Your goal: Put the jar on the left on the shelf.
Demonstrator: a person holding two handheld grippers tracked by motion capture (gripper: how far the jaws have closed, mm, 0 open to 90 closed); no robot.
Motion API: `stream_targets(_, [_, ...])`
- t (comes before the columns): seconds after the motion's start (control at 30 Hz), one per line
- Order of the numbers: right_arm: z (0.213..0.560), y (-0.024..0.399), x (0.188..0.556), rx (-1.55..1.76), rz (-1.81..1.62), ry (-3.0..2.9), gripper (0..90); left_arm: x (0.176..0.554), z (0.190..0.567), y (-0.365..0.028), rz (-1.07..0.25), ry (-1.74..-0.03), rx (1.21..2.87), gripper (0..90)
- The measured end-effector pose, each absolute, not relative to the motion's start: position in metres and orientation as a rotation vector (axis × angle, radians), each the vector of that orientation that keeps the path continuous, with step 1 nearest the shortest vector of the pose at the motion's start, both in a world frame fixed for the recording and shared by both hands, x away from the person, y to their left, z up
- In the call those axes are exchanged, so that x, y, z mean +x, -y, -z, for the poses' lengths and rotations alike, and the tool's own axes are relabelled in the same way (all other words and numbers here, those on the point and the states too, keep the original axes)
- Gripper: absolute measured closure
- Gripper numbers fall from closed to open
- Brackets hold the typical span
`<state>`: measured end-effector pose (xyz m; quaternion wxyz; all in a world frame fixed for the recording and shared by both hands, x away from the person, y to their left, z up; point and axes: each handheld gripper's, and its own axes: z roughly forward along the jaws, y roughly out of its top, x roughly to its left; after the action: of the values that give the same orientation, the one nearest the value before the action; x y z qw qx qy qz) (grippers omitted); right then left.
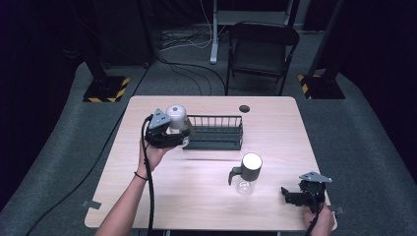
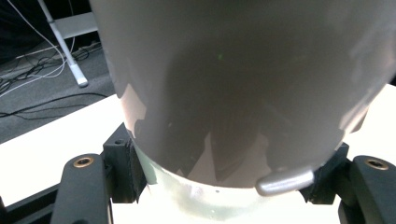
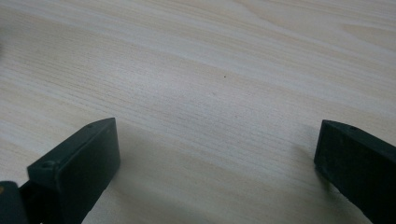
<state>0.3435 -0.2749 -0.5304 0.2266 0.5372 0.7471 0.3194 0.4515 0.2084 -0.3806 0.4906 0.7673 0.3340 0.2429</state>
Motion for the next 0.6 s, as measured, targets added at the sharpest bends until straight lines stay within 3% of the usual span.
stream_targets(0.6, [0.53, 0.275, 0.344, 1.48, -0.881, -2.059, 0.0, 0.467, 0.37, -0.194, -0.592, -0.779, 1.881, 30.9])
